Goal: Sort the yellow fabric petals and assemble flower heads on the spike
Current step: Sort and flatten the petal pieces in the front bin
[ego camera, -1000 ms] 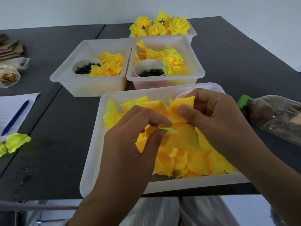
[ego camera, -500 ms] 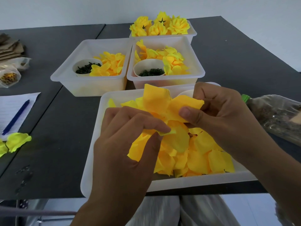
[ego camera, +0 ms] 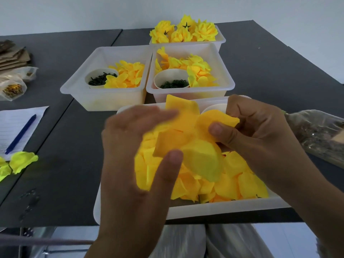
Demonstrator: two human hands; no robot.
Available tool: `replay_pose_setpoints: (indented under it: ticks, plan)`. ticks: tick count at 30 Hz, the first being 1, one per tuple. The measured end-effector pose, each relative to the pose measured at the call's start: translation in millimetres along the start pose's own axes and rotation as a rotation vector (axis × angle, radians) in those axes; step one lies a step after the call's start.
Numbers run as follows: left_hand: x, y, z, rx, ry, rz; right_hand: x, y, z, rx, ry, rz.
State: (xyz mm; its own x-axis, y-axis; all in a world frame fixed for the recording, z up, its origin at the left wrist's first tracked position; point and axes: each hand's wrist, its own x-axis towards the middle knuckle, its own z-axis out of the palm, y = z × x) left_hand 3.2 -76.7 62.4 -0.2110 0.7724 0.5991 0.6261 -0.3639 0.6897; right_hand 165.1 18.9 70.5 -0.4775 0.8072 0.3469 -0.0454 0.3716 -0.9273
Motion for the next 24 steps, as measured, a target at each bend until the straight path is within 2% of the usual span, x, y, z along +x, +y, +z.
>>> replay_pose_setpoints:
  ticks: [1, 3, 4, 5, 8, 12, 19, 22, 24]
  plan:
    - [3, 1, 0, -0.107, -0.012, -0.167, -1, 1, 2, 0.018, -0.012, 0.008]
    - [7, -4, 1, -0.423, -0.151, -0.513, -3, 3, 7, 0.055, -0.044, 0.034]
    - [8, -7, 2, -0.536, -0.215, -0.633, -5, 4, 9, 0.062, -0.056, 0.047]
    - [11, -9, 1, -0.546, -0.248, -0.675, -5, 6, 12, 0.048, -0.068, 0.056]
    - [15, -14, 1, -0.391, -0.210, -0.573, -5, 8, 9, -0.108, -0.130, 0.095]
    - [15, -16, -1, -0.280, -0.230, -0.498, -4, 10, -6, -0.216, -0.310, 0.186]
    - [5, -10, 7, -0.061, -0.248, -0.374, -8, 18, 3, -0.620, -0.149, 0.097]
    - [12, -15, 7, -0.160, -0.331, -0.487, -13, 14, 7, -0.502, -0.119, 0.049]
    - [18, -17, 4, -0.290, -0.422, -0.567, -14, 11, 7, -0.363, -0.161, 0.078]
